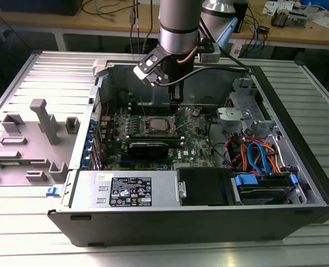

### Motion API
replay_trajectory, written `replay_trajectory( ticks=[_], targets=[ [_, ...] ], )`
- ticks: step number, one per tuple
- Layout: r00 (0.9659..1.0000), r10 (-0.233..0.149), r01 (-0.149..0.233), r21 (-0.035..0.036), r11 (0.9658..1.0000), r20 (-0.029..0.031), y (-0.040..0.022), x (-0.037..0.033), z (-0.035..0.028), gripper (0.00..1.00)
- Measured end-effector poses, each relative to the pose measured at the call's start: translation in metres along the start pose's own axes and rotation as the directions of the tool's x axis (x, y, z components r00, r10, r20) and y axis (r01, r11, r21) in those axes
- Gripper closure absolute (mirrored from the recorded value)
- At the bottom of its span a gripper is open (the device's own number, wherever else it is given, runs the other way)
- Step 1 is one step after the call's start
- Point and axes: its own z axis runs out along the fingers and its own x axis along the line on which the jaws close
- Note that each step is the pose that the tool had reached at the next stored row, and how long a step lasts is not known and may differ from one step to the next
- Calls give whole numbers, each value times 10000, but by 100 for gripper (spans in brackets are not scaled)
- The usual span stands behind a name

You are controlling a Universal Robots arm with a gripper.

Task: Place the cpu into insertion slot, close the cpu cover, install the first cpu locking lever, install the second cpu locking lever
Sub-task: 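Close the cpu cover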

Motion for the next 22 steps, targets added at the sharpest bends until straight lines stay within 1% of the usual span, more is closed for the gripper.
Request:
replay_trajectory(
  ticks=[13, 22],
  targets=[
    [10000, 0, 0, 1, 10000, 0, 7, 0, 0, 89],
    [10000, 0, 0, 0, 10000, 0, 73, 1, 4, 89]
  ],
)
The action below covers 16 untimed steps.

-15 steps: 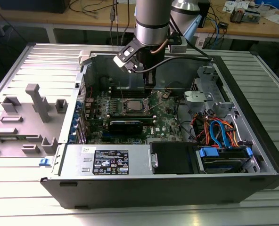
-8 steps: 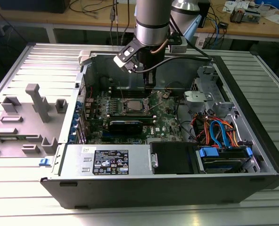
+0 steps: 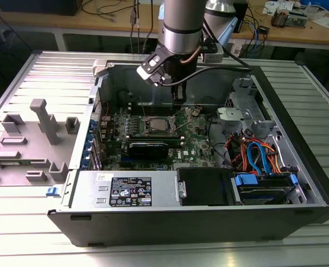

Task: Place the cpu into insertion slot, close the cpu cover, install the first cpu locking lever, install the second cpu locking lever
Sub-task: 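Close the cpu cover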

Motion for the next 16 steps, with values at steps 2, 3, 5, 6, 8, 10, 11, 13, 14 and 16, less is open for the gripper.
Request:
replay_trajectory(
  ticks=[2, 3, 5, 6, 8, 10, 11, 13, 14, 16],
  targets=[
    [10000, 0, 0, 0, 10000, 1, 16, 0, 1, 89],
    [10000, 0, 0, 0, 10000, 0, 27, 0, 1, 89],
    [10000, 0, 0, 0, 10000, 0, 39, 1, 2, 89],
    [10000, 0, 0, 0, 10000, 0, 45, 1, 3, 89],
    [10000, 2, -2, 0, 10000, 0, 49, 1, 3, 89],
    [10000, 1, -1, 0, 10000, 0, 65, 1, 3, 89],
    [10000, 0, 0, 0, 10000, 0, 66, 1, 4, 89],
    [10000, 0, 0, 0, 10000, 0, 70, 1, 4, 89],
    [10000, 0, 0, 0, 10000, 0, 71, 1, 4, 89],
    [10000, 1, -1, 0, 10000, 1, 72, 1, 4, 89]
  ],
)
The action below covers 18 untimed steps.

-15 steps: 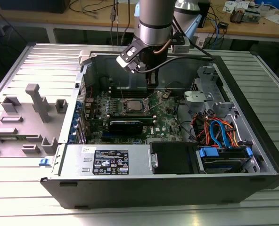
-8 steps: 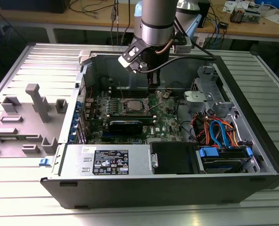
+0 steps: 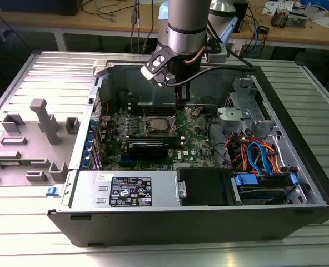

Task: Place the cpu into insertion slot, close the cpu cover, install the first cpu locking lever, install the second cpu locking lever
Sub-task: 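Close the cpu cover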

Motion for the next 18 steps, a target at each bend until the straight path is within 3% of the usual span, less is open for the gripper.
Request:
replay_trajectory(
  ticks=[12, 18],
  targets=[
    [10000, -1, 1, 0, 10000, 0, 25, 0, 1, 89],
    [10000, 1, -1, 0, 10000, -1, 168, 3, 10, 89]
  ],
)
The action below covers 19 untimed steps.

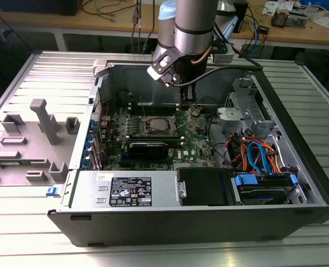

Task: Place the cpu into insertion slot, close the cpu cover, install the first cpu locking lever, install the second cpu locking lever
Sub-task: 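Close the cpu cover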

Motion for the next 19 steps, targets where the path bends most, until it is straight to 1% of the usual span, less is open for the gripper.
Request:
replay_trajectory(
  ticks=[1, 2, 3, 4, 7, 14, 15, 18, 19],
  targets=[
    [10000, -1, 1, 0, 10000, 0, 25, 0, 2, 89],
    [10000, -3, 3, 0, 10000, 1, 67, 1, 5, 89],
    [10000, -1, 1, 1, 10000, 2, 89, 2, 6, 89],
    [10000, -1, 1, 1, 10000, 1, 128, 2, 10, 89],
    [10000, -2, 2, 1, 10000, 0, 187, 3, 16, 89],
    [10000, -2, 2, 1, 10000, -3, 192, 3, 16, 89],
    [10000, -16, 16, 2, 10000, -3, 202, 3, 18, 89],
    [10000, -78, 78, 17, 10000, -7, 270, 4, 27, 89],
    [9999, -117, 117, 24, 9999, -11, 303, 5, 38, 89]
  ],
)
